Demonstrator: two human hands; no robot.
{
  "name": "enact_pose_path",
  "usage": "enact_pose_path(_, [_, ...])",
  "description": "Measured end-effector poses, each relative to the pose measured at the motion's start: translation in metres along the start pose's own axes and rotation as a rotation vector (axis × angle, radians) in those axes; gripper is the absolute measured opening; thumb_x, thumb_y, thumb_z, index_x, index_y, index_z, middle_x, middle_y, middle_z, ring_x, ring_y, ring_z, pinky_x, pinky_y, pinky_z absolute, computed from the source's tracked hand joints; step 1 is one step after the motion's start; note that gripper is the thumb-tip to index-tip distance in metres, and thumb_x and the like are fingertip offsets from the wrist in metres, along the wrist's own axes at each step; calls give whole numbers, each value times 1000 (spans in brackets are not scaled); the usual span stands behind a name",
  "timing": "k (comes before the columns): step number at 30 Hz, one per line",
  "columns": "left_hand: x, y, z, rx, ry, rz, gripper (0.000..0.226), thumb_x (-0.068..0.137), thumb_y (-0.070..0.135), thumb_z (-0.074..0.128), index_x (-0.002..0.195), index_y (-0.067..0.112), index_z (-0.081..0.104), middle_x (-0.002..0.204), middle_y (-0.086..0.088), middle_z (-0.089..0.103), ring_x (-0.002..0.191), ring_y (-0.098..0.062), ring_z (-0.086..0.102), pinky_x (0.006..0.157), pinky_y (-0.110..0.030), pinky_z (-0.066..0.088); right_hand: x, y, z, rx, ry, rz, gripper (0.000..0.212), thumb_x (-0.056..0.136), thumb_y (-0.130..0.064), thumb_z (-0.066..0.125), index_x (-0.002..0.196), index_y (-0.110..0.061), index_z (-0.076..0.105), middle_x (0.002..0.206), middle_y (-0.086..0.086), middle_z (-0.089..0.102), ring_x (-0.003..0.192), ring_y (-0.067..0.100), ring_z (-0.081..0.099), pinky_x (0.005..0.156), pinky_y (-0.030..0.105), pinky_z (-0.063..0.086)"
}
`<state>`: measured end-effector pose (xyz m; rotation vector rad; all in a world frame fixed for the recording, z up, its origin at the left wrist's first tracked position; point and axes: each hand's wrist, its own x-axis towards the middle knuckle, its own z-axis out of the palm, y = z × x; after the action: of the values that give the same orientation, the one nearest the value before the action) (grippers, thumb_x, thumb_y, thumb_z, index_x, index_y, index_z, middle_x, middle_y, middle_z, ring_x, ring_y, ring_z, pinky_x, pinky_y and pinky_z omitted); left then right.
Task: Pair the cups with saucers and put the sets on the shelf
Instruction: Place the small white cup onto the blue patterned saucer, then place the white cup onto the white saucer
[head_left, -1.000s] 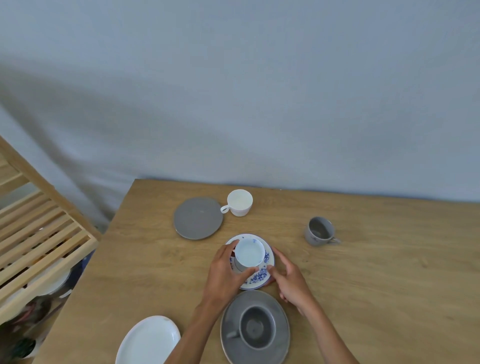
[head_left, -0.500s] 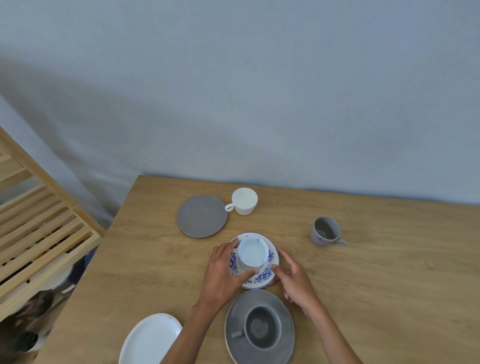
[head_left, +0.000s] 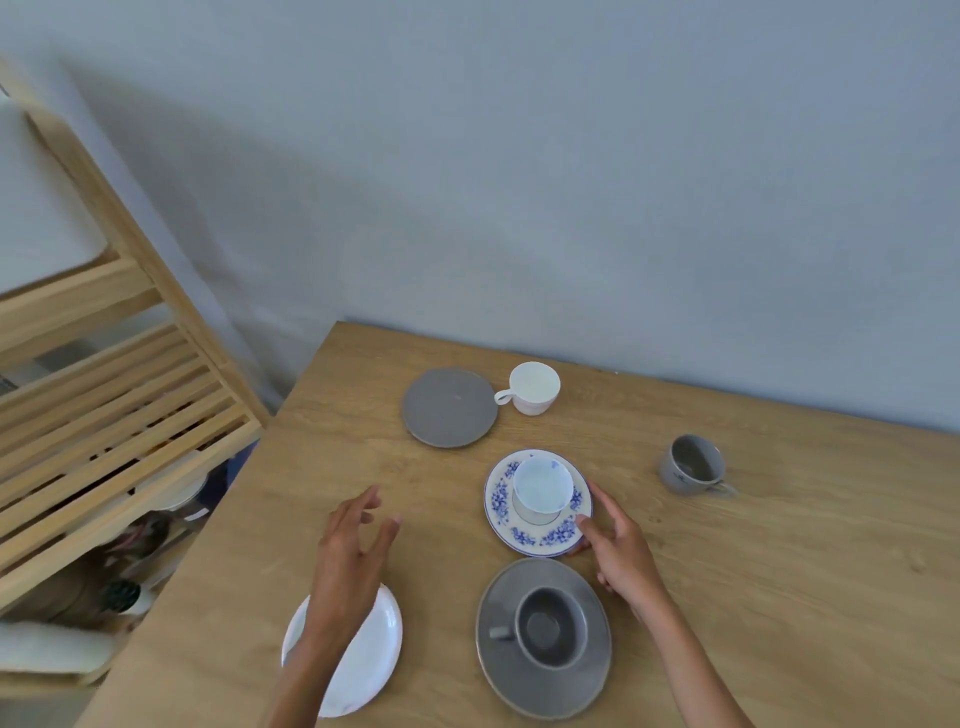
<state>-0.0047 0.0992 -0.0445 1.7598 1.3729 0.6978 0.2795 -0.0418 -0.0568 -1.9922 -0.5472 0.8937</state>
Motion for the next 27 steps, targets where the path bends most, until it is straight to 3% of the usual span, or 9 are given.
enact_pose_path(3, [-15, -23, -34, 87, 73, -92, 46, 94, 29, 64, 138, 17, 54, 116, 3, 59, 105, -14, 54, 83, -31, 43, 0, 2, 1, -14, 6, -11, 50, 99, -20, 62, 144, -38, 49, 70, 7, 73, 33, 15, 38, 31, 21, 35])
enact_pose_path(9, [-52, -61, -70, 206, 169, -273, 45, 93, 18, 65, 135, 6, 56, 100, -2, 57, 98, -26, 54, 82, -39, 45, 2, 2, 2, -66, 23, -10, 50, 99, -22, 61, 145, -35, 48, 84, 20, 74, 32, 16, 39, 30, 23, 36])
enact_pose_path(12, [-72, -61, -71, 189, 142, -339, 45, 94, 22, 63, 136, 8, 56, 96, -1, 59, 91, -23, 56, 79, -37, 44, 4, 2, 2, -83, 19, -4, 51, 99, -23, 61, 146, -37, 47, 87, 24, 74, 30, 15, 39, 30, 23, 35])
enact_pose_path(18, [-88, -53, -65, 175, 104, -370, 25, 93, 26, 65, 117, 17, 68, 86, 1, 67, 81, -18, 61, 59, -27, 42, 3, 4, 5, -82, 7, -2, 52, 99, -25, 61, 147, -39, 45, 89, 25, 74, 31, 12, 38, 30, 22, 34])
enact_pose_path(23, [-80, -56, -59, 82, 115, -435, 13, 90, 17, 68, 102, 16, 73, 83, 1, 70, 80, -19, 67, 66, -39, 58, 0, 2, 5, -99, 2, -2, 52, 100, -25, 61, 147, -38, 45, 86, 20, 74, 32, 12, 39, 30, 22, 34])
enact_pose_path(27, [-70, -49, -48, 1, 125, -428, 10, 92, 13, 67, 101, 13, 71, 85, -2, 69, 76, -19, 68, 61, -33, 58, -2, 0, 5, -105, -7, 9, 52, 99, -26, 61, 147, -38, 45, 85, 16, 74, 31, 11, 40, 30, 23, 36])
